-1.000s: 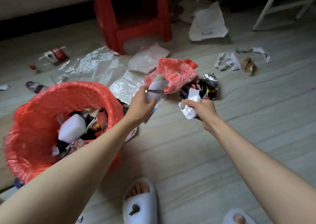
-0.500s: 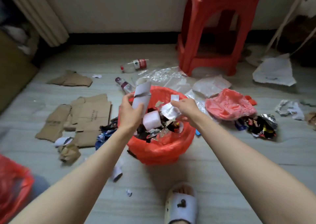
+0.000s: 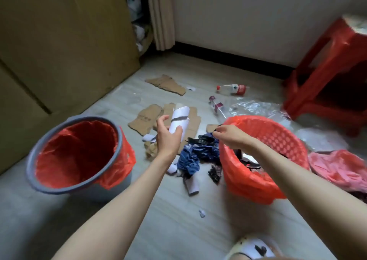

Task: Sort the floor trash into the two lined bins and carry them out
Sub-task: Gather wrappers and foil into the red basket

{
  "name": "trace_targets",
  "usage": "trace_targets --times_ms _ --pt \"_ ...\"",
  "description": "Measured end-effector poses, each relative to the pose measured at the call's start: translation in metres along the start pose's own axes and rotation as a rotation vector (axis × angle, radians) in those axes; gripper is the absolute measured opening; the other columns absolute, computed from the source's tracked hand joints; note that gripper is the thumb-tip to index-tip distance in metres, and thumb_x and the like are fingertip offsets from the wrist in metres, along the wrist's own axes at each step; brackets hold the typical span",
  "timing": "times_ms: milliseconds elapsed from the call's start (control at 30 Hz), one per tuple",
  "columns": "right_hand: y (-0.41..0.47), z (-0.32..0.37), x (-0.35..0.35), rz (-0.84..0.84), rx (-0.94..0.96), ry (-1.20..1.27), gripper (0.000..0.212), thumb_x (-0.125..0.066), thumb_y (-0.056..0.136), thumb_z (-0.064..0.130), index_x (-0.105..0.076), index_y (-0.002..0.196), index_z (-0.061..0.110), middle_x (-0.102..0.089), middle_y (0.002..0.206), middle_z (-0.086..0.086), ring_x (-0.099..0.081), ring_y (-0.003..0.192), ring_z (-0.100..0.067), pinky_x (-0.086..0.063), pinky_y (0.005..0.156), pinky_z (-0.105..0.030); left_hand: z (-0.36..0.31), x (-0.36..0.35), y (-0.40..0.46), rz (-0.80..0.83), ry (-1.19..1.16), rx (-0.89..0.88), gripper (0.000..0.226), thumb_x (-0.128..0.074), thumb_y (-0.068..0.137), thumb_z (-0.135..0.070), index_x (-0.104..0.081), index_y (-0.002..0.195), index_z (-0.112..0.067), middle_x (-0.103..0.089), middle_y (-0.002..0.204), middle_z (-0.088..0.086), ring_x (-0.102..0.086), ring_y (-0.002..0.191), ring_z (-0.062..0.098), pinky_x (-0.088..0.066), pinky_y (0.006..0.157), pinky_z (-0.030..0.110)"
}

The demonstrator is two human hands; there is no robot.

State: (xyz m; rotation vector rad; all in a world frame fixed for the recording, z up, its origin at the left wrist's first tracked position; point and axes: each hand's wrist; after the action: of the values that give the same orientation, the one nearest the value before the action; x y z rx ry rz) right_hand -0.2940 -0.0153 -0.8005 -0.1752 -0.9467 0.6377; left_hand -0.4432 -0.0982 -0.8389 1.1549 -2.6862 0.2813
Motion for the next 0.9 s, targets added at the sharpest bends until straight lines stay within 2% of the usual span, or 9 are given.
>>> trace_targets --times_ms 33,100,167,300,433,533,600,700,900 --pt "0.001 0.02 -0.013 0.048 0.044 -0.057 0.025 -0.044 0.094 0.023 -0.062 0.09 0.006 -0.061 0.089 -0.01 -0.054 0.083 -0.023 -0.043 0.068 -0.028 0.002 0.022 0.005 -0.066 0.002 0.003 0.043 -0.055 0.086 -0.014 -0.042 0.126 -0.017 -0.054 0.096 0.005 -0.054 0.087 0.026 -0.042 0.075 0.03" --pt "0.001 0.06 -0.042 0.125 0.129 -0.132 0.037 -0.045 0.096 0.027 -0.057 0.123 0.005 -0.058 0.127 -0.014 -0.054 0.116 -0.027 -0.043 0.095 -0.031 0.012 0.069 0.015 -0.212 0.015 -0.011 0.042 -0.054 0.086 -0.009 -0.043 0.126 -0.012 -0.052 0.099 0.005 -0.051 0.089 0.025 -0.039 0.075 0.025" --pt "0.0 0.088 -0.07 0.194 0.191 -0.141 0.045 -0.044 0.097 0.026 -0.049 0.133 0.0 -0.051 0.137 -0.017 -0.05 0.124 -0.03 -0.039 0.105 -0.034 0.028 0.109 0.023 -0.357 0.057 -0.023 0.039 -0.054 0.085 -0.008 -0.045 0.123 -0.008 -0.058 0.108 0.012 -0.054 0.096 0.031 -0.041 0.08 0.03" --pt "0.001 0.13 -0.118 0.33 0.294 -0.134 0.035 -0.044 0.097 0.026 -0.061 0.117 0.001 -0.064 0.098 -0.008 -0.059 0.081 -0.014 -0.044 0.071 -0.019 0.085 0.179 0.027 -0.508 0.294 0.205 0.047 -0.053 0.081 -0.009 -0.042 0.126 -0.01 -0.053 0.125 0.023 -0.051 0.112 0.04 -0.04 0.095 0.043" --pt "0.002 0.134 -0.129 0.37 0.291 -0.155 0.039 -0.044 0.098 0.025 -0.053 0.127 0.001 -0.054 0.132 -0.014 -0.053 0.118 -0.027 -0.041 0.102 -0.035 0.105 0.188 0.021 -0.24 0.681 0.473 0.039 -0.046 0.089 -0.023 -0.048 0.129 -0.018 -0.042 0.137 0.015 -0.037 0.129 0.033 -0.024 0.108 0.04" --pt "0.002 0.118 -0.114 0.341 0.253 -0.142 0.041 -0.044 0.099 0.025 -0.051 0.127 -0.005 -0.053 0.133 -0.019 -0.051 0.121 -0.032 -0.04 0.105 -0.039 0.092 0.171 0.023 -0.224 0.667 0.345 0.036 -0.044 0.091 -0.024 -0.048 0.126 -0.02 -0.04 0.137 0.011 -0.034 0.128 0.031 -0.025 0.106 0.044" --pt "0.004 0.101 -0.095 0.295 0.217 -0.151 0.043 -0.046 0.098 0.027 -0.05 0.131 0.001 -0.055 0.13 -0.011 -0.056 0.113 -0.024 -0.043 0.097 -0.029 0.079 0.155 0.023 -0.227 0.635 0.167 0.035 -0.045 0.09 -0.019 -0.049 0.125 -0.019 -0.041 0.136 0.011 -0.036 0.126 0.032 -0.029 0.103 0.043" --pt "0.006 0.068 -0.062 0.219 0.141 -0.155 0.04 -0.045 0.098 0.027 -0.054 0.126 0.0 -0.058 0.095 -0.005 -0.053 0.073 -0.012 -0.041 0.061 -0.014 0.056 0.12 0.022 -0.158 0.539 -0.036 0.04 -0.045 0.088 -0.008 -0.046 0.129 -0.009 -0.044 0.133 0.016 -0.039 0.125 0.033 -0.029 0.102 0.038" --pt "-0.016 -0.027 0.011 0.049 -0.051 0.023 0.035 -0.046 0.095 0.024 -0.061 0.109 -0.004 -0.053 0.087 -0.009 -0.048 0.075 -0.019 -0.039 0.059 -0.025 0.017 0.005 -0.007 0.239 0.348 -0.144 0.041 -0.041 0.093 -0.011 -0.034 0.134 -0.009 -0.047 0.127 0.011 -0.049 0.116 0.028 -0.038 0.1 0.037"
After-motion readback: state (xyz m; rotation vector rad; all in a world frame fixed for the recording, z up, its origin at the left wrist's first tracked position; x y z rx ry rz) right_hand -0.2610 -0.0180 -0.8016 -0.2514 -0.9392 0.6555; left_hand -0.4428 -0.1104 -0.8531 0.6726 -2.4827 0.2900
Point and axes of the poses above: each hand's wrist, its own y-axis towards the middle knuckle, its own x-axis out of the back of the hand, z = x × y
